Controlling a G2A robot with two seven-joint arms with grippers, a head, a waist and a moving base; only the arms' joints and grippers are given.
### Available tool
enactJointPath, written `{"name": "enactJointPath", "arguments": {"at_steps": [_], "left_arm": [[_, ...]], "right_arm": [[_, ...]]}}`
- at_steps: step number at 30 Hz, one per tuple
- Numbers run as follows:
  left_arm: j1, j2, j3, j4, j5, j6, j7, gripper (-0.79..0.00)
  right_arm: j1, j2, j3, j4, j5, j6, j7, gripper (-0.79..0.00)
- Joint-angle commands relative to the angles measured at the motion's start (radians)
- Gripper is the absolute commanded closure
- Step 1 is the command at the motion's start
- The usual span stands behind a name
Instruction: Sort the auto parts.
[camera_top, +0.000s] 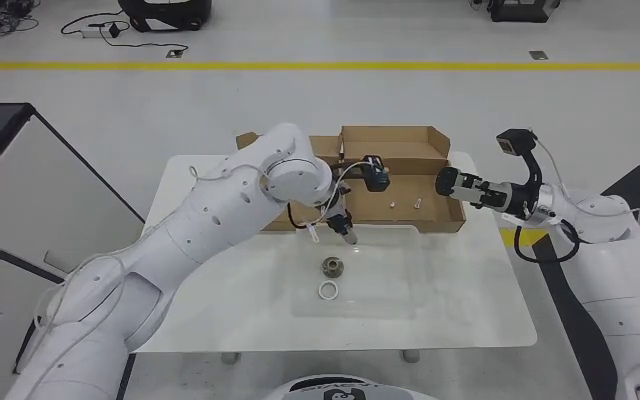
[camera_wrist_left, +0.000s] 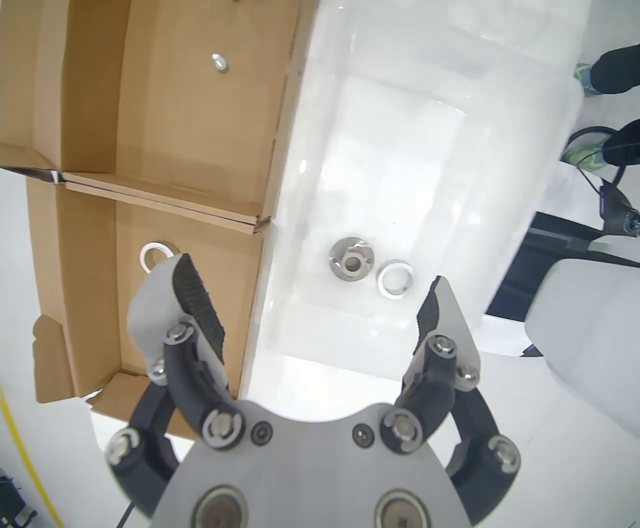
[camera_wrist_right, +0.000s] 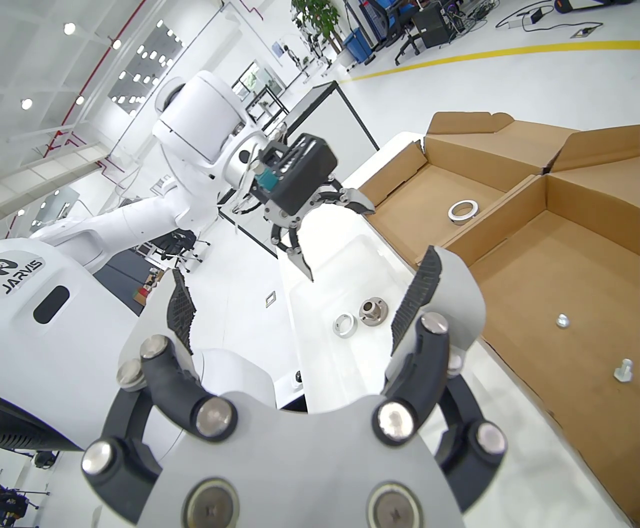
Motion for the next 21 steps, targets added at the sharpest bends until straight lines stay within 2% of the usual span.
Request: {"name": "enactJointPath", "arguments": {"at_steps": [1,9,12,21], "left_arm": [[-0.001,-0.002,0.0,0.009,0.003,-0.001,0.001,-0.785],[0.003,-0.002,0.003,0.005,0.007,-0.004,0.005,-0.785],[0.022,-0.001,0.042,-0.03,0.05,-0.001,0.001,-0.785],[-0.009,-0.014,0.153,-0.103,0.065,0.06,-0.06,-0.785]], "right_arm": [[0.0,0.0,0.0,0.0,0.0,0.0,0.0,-0.785],[0.0,0.0,0.0,0.0,0.0,0.0,0.0,-0.785],[0.0,0.0,0.0,0.0,0.0,0.0,0.0,-0.785],[0.0,0.0,0.0,0.0,0.0,0.0,0.0,-0.785]]}}
